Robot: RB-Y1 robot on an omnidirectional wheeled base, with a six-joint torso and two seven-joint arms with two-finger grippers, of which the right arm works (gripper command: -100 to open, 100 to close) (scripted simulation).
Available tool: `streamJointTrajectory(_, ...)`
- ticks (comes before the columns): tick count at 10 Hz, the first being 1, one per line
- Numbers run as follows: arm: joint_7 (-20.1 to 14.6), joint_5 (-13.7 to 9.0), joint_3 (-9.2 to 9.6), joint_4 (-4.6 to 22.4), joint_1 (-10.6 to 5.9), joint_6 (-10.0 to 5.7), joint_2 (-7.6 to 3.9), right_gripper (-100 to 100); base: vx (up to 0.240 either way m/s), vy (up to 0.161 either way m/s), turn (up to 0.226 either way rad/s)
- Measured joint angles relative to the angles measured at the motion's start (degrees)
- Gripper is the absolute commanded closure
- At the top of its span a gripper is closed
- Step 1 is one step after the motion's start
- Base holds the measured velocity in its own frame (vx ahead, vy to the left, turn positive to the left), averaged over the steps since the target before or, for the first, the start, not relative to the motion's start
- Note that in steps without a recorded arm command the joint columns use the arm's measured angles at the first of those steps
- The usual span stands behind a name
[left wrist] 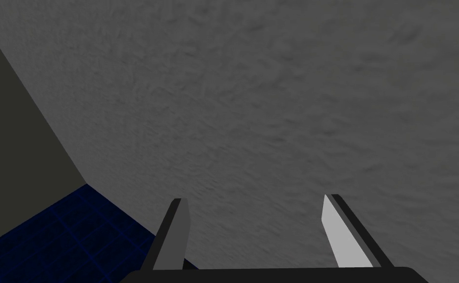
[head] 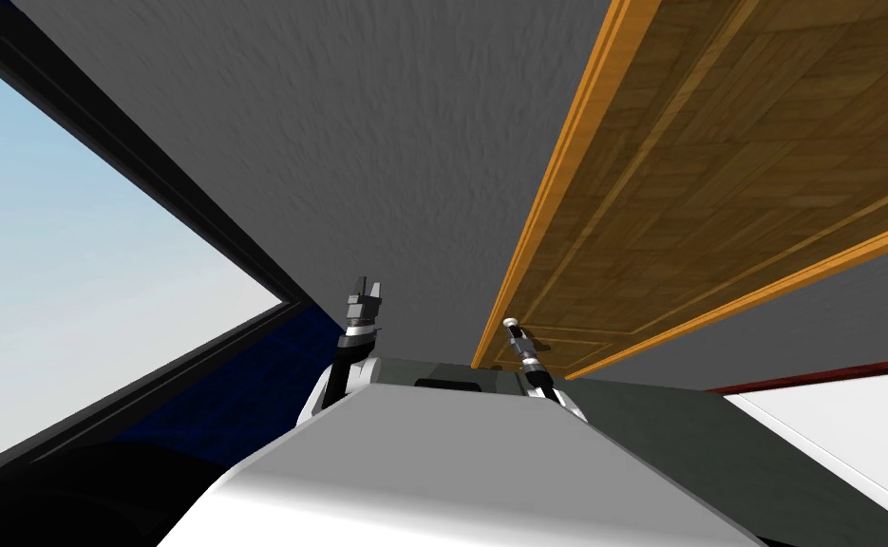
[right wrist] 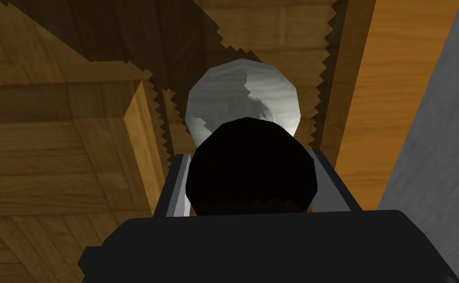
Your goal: Pull the door open
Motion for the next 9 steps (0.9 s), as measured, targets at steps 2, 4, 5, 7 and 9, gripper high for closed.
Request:
streamJointTrajectory(2, 0.0, 0.0, 0.03, 0.0, 0.01, 0.09, 0.03, 100, 0.000, 0.000, 0.000)
streamJointTrajectory(4, 0.0, 0.0, 0.03, 0.0, 0.02, 0.08, 0.02, 100, 0.000, 0.000, 0.000)
streamJointTrajectory(5, 0.0, 0.0, 0.03, 0.0, 0.02, 0.08, 0.02, 100, -0.009, -0.005, 0.021)
streamJointTrajectory(7, -2.1, -0.4, 0.27, -0.1, 0.03, 0.16, -0.12, 100, -0.016, -0.009, 0.019)
streamJointTrajectory(9, -4.3, -0.9, 0.53, 0.0, -0.12, 0.12, -0.22, 100, -0.016, -0.011, 0.023)
